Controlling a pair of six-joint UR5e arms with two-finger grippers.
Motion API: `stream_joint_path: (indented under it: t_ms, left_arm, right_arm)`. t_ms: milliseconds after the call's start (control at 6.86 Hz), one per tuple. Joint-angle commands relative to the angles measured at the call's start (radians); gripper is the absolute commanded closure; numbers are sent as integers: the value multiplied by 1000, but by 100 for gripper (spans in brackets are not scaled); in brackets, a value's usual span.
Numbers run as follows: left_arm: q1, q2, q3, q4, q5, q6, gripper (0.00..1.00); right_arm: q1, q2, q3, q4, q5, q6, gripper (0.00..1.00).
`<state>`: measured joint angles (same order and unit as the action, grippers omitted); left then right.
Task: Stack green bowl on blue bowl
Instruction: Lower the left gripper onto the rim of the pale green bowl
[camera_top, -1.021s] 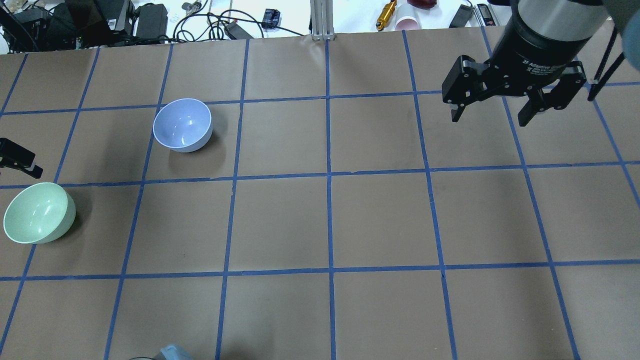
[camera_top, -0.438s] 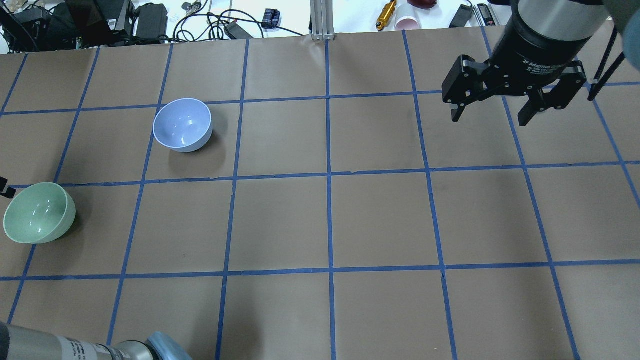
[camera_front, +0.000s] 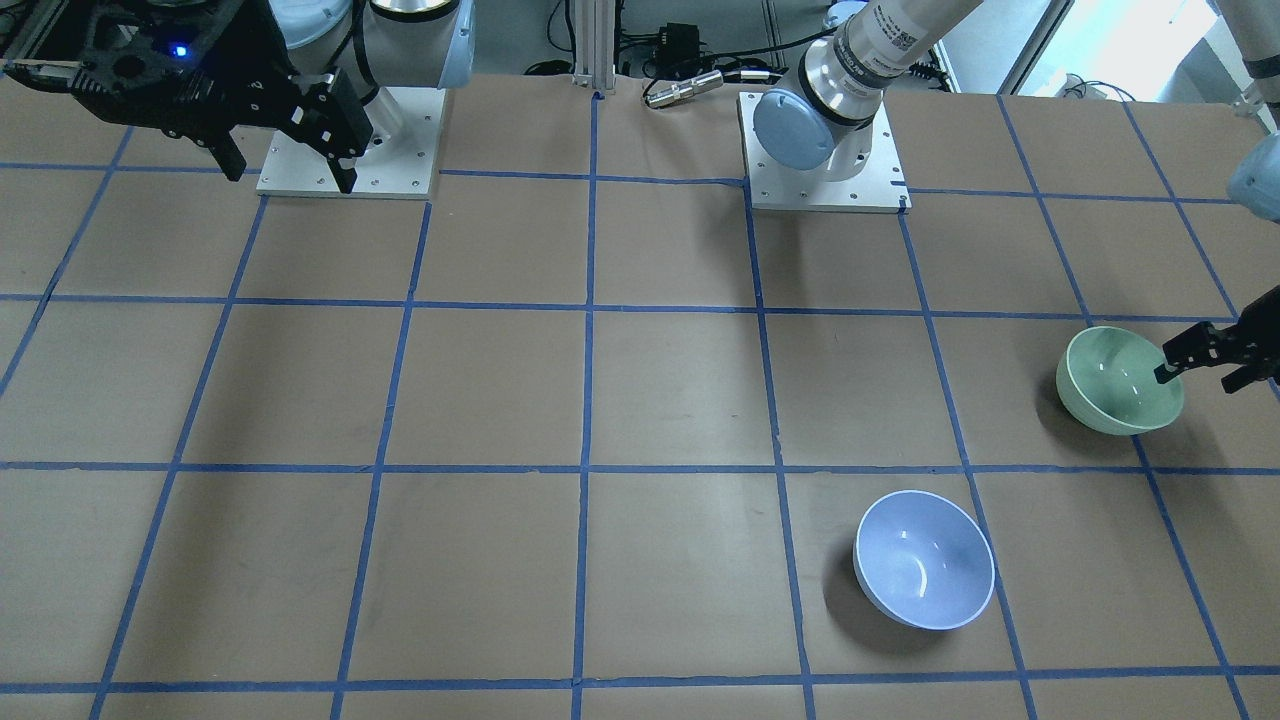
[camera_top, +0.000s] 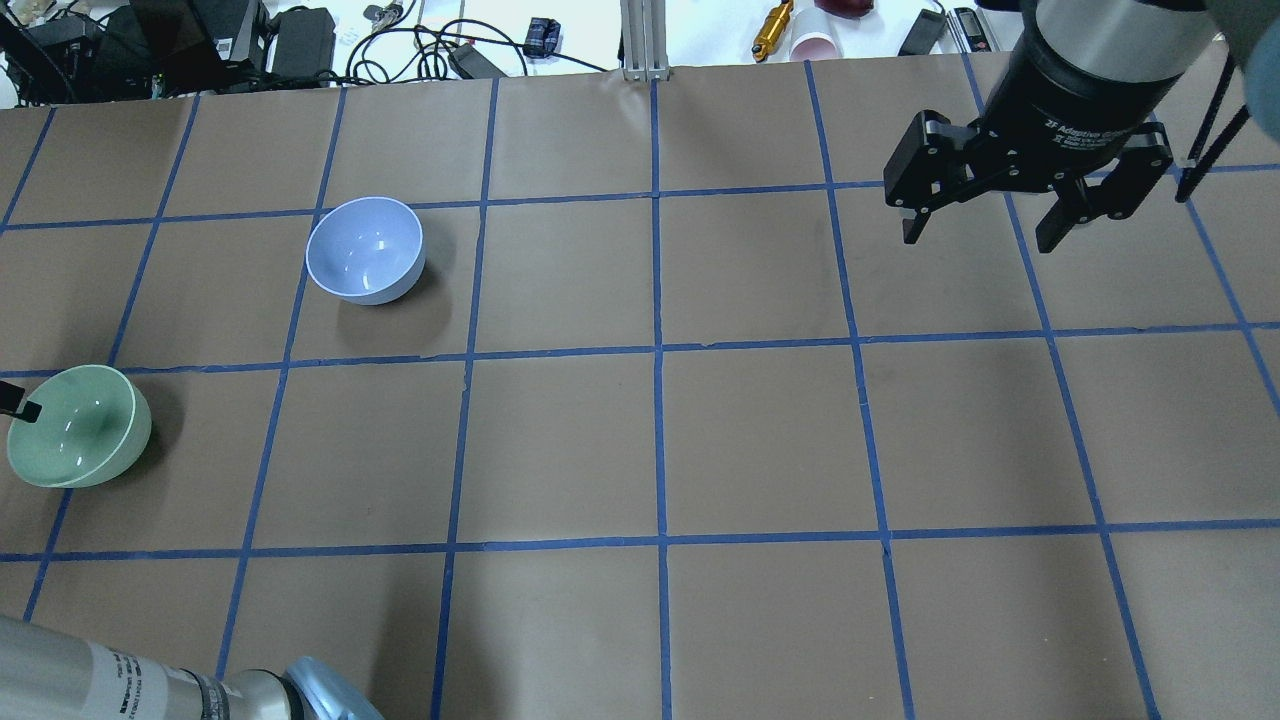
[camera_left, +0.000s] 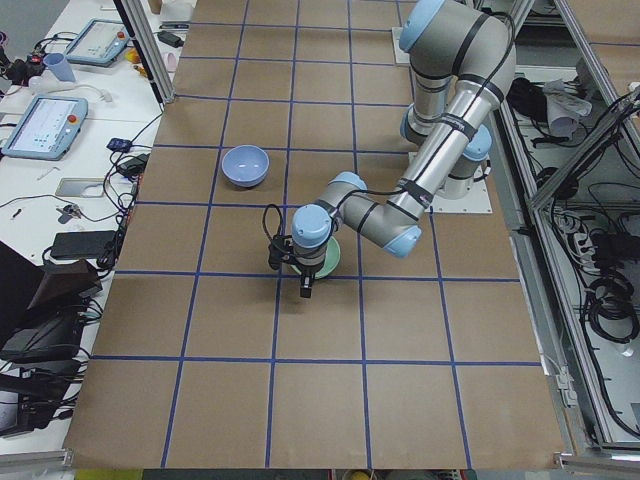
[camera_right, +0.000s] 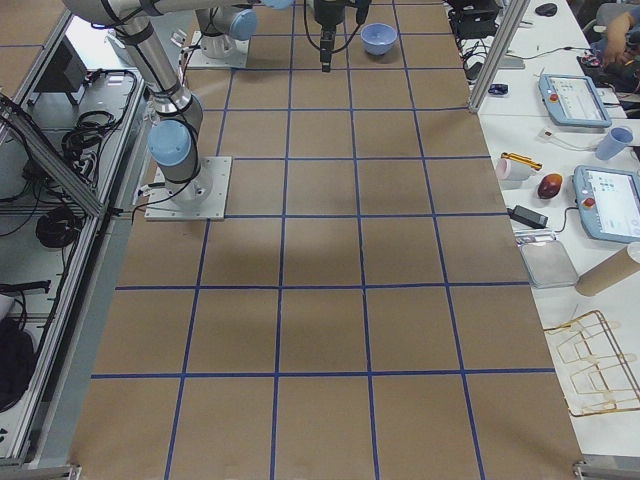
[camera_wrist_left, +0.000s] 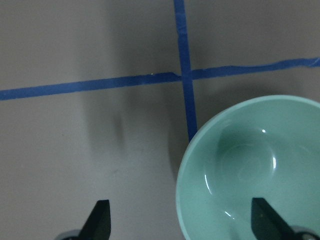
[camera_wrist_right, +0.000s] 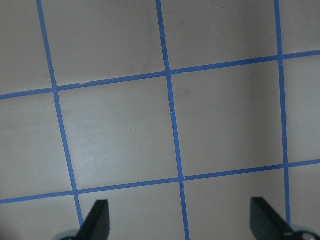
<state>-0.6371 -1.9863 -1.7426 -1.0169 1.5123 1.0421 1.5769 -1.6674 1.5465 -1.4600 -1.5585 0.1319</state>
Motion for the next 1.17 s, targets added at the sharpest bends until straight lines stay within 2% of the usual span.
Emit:
stream_joint_path:
  t_ms: [0,292,438,583,729,875,1021]
  left_arm:
    - [4,-49,-3,26,-50,3,0]
    - [4,-46,-34,21,-49,7,0]
    - [4,-40,-47,15,-40,7,6]
    - [4,-39,-49,11,-35,10,23]
    - [4,-40,-49,12,-35,13,50]
    - [4,-40,-49,12,-35,15,82]
    - [4,-40,-49,12,-35,15,99]
  right_arm:
    - [0,0,0,0,0,0,0]
    - [0,0,1,0,0,0,0]
    - [0,0,0,0,0,0,0]
    - [0,0,0,0,0,0,0]
    - [0,0,1,0,0,0,0]
    - [0,0,0,0,0,0,0]
    - [0,0,0,0,0,0,0]
